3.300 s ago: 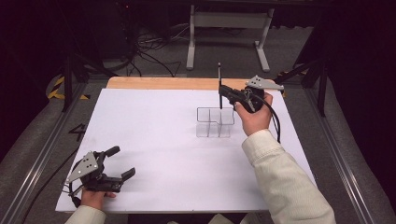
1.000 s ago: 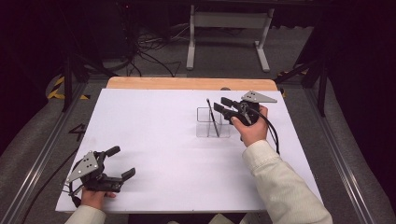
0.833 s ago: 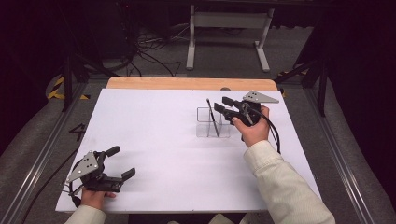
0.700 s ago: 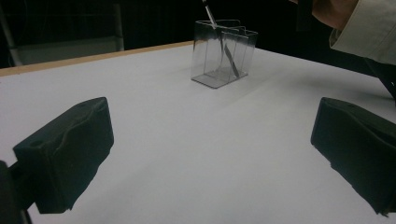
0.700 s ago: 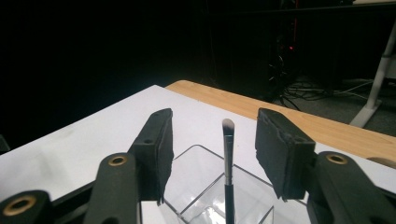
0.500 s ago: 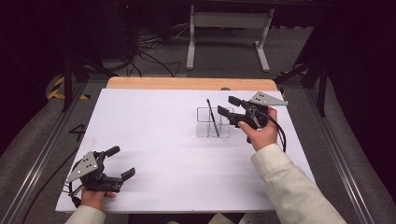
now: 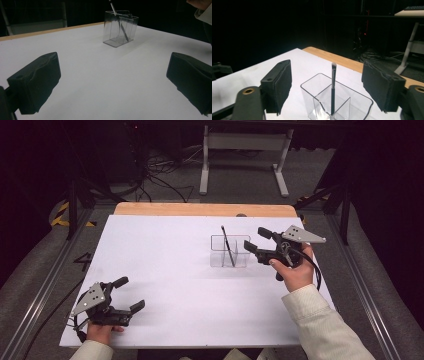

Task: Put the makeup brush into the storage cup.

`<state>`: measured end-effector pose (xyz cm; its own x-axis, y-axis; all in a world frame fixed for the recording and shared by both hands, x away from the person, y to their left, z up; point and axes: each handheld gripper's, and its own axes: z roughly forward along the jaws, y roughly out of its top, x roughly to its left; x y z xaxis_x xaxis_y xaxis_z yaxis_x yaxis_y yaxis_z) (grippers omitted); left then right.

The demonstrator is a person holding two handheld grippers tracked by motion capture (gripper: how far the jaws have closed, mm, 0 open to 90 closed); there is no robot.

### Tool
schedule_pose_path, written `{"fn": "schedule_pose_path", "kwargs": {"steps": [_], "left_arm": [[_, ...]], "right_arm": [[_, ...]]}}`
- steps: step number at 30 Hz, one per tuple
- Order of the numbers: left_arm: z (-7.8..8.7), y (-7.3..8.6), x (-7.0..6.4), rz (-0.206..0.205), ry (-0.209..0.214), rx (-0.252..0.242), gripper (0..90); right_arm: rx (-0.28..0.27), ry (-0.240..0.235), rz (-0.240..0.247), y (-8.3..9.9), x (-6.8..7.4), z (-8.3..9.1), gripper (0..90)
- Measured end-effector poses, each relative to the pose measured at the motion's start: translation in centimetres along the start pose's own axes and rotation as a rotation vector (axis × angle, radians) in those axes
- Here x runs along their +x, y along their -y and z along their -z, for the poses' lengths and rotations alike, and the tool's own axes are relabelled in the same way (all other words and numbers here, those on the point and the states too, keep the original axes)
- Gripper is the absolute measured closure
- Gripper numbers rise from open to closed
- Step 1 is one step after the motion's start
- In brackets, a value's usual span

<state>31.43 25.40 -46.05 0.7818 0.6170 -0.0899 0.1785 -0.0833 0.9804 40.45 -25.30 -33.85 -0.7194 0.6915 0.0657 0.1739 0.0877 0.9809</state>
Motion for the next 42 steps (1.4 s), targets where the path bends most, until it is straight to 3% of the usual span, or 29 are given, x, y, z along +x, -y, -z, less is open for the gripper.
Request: {"fn": "schedule_pose_path", "kwargs": {"steps": [9, 18, 28, 42], "left_arm": [[0.0, 0.0, 0.0, 0.002, 0.003, 0.005, 0.0], [-0.1, 0.0, 0.0, -0.002, 0.001, 0.009, 0.1], [-0.1, 0.0, 0.0, -0.006, 0.0, 0.007, 0.1], [-0.1, 0.0, 0.0, 0.002, -0.001, 0.007, 0.1]], "right_arm": [[-0.018, -0.036, 0.045, 0.5, 0.5, 2.2, 15.0], [-0.043, -0.061, 0.041, 1.9, 0.4, 4.4, 14.8], [-0.043, -0.098, 0.055, 4.0, 0.6, 5.4, 14.7], [-0.012, -0.096, 0.038, 7.6, 0.7, 5.5, 15.2]]}}
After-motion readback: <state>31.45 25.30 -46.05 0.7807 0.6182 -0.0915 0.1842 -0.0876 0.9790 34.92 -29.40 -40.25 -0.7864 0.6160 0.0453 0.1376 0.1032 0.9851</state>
